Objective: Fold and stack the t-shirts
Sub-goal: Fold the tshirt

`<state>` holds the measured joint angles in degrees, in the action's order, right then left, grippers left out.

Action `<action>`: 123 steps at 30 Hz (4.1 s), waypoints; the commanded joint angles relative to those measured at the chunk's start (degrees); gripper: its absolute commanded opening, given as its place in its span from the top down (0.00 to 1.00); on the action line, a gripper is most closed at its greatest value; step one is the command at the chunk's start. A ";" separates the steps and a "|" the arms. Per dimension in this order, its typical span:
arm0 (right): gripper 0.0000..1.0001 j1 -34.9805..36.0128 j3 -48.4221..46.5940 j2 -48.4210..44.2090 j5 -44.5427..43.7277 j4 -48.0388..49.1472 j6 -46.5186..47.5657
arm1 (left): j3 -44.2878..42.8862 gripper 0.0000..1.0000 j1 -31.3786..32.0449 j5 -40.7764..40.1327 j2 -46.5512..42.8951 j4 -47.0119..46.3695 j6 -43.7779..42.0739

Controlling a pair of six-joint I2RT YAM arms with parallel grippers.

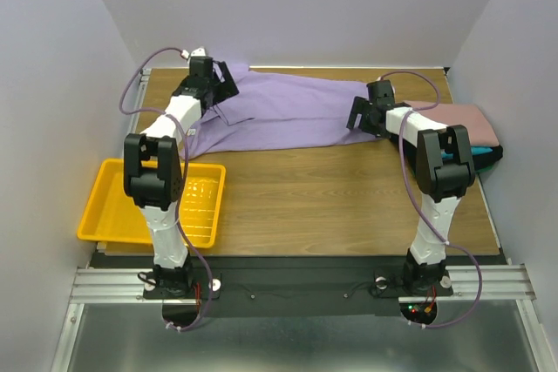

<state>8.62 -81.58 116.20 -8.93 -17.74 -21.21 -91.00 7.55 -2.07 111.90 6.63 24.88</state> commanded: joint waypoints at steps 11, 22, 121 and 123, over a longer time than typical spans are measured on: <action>0.00 0.08 0.99 -1.42 -3.90 1.21 0.03 | 3.65 0.01 1.94 -2.68 3.76 -0.39 -0.27; 0.00 0.08 0.72 -1.24 -4.87 1.21 0.38 | -2.51 0.02 -2.36 0.73 10.44 -1.00 -0.01; 0.38 2.98 9.07 -5.55 -3.20 0.95 -21.85 | 35.28 1.00 -15.99 0.13 -9.59 -11.29 10.10; 0.39 2.89 8.98 -4.76 -3.90 0.95 -22.47 | 35.37 1.00 -15.99 0.31 -9.50 -11.38 10.10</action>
<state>10.28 -70.85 109.21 -13.74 -18.06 -41.01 -57.32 -8.36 -1.32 103.96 -7.94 35.68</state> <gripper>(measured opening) 0.620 0.041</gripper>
